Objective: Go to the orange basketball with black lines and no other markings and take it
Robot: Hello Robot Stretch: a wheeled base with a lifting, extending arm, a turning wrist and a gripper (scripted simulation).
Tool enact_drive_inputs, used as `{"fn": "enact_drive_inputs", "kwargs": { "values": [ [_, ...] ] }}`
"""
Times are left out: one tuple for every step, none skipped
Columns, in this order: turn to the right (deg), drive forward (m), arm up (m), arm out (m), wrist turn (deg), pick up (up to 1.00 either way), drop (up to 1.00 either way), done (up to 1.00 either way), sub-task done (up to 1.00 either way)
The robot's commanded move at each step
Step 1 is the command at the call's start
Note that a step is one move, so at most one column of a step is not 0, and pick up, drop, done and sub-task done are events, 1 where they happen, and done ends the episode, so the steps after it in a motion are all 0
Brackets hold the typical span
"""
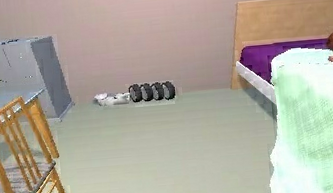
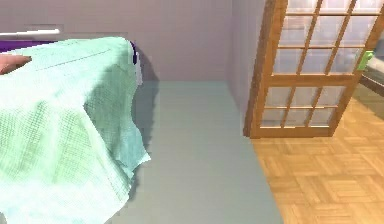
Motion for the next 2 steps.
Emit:
{"fn": "enact_drive_inputs", "kwargs": {
  "values": [
    [-45.0, 0.0, 0.0, 0.0, 0.0, 0.0, 0.0, 0.0, 0.0],
    [-18.0, 0.0, 0.0, 0.0, 0.0, 0.0, 0.0, 0.0, 0.0]
  ]
}}
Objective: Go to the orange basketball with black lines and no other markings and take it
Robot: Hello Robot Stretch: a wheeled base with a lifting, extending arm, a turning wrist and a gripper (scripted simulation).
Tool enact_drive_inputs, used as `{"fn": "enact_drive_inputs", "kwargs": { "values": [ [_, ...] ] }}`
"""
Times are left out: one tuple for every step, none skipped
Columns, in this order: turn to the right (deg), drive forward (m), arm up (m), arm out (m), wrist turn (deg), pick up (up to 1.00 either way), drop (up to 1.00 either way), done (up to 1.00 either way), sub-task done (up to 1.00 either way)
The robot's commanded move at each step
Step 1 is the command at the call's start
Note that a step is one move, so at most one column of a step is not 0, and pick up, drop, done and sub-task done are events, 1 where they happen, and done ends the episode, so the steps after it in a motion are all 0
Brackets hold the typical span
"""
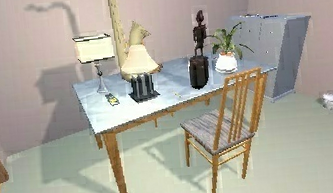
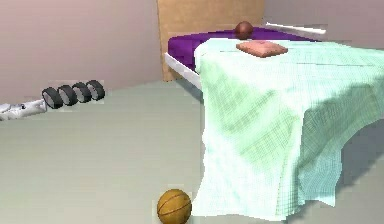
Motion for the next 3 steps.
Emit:
{"fn": "enact_drive_inputs", "kwargs": {
  "values": [
    [0.0, 0.0, 0.18, 0.0, 0.0, 0.0, 0.0, 0.0, 0.0],
    [0.0, 0.0, 0.0, 0.44, 0.0, 0.0, 0.0, 0.0, 0.0],
    [0.0, 0.0, 0.0, 0.0, 45.0, 0.0, 0.0, 0.0, 0.0]
  ]
}}
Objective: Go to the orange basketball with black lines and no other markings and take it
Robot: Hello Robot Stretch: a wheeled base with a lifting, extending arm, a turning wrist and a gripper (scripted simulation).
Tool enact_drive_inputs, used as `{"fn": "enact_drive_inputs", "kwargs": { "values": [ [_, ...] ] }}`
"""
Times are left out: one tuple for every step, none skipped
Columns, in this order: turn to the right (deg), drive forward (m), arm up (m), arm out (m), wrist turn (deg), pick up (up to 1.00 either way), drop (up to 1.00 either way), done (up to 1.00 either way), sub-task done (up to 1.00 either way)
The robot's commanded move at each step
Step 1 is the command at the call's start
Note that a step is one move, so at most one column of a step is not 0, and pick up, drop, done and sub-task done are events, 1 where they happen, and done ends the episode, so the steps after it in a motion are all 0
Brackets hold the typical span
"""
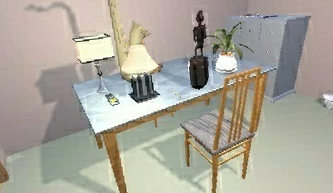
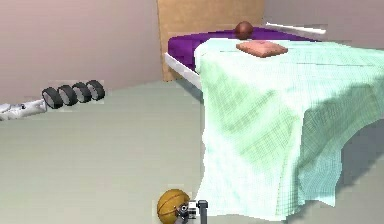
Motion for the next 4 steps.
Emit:
{"fn": "enact_drive_inputs", "kwargs": {
  "values": [
    [0.0, 0.0, 0.0, 0.0, 45.0, 0.0, 0.0, 0.0, 0.0],
    [0.0, 0.0, 0.0, 0.0, 45.0, 0.0, 0.0, 0.0, 0.0],
    [0.0, 0.0, 0.0, 0.0, 18.0, 0.0, 0.0, 0.0, 0.0],
    [0.0, 0.0, -0.3, 0.0, 0.0, 0.0, 0.0, 0.0, 0.0]
  ]
}}
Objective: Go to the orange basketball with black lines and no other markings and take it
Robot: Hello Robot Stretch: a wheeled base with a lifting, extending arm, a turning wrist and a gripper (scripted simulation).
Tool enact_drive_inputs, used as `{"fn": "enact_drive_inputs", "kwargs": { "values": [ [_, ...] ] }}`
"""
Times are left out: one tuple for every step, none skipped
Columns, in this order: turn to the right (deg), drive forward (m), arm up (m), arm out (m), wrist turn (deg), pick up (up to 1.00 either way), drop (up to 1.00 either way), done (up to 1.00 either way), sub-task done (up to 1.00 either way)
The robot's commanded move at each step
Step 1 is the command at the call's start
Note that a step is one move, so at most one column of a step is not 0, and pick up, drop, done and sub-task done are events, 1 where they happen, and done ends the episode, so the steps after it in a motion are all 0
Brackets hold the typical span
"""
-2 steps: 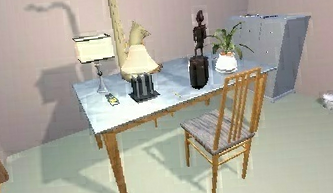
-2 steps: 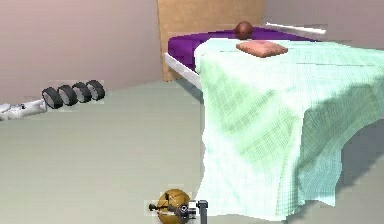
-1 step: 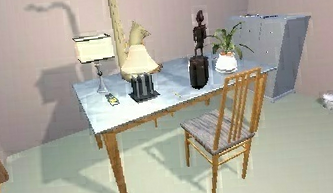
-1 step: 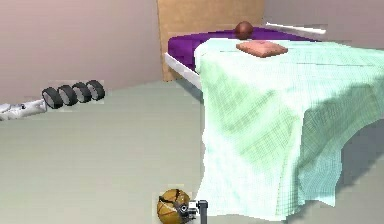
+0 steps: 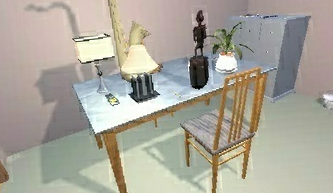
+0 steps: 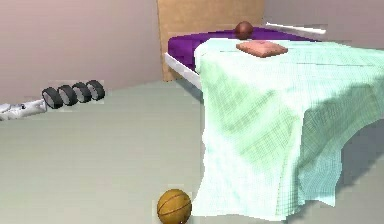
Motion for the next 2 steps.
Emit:
{"fn": "enact_drive_inputs", "kwargs": {
  "values": [
    [0.0, 0.0, 0.0, 0.0, 0.0, 1.0, 0.0, 0.0, 0.0],
    [0.0, 0.0, 0.1, 0.0, 0.0, 0.0, 0.0, 0.0, 0.0]
  ]
}}
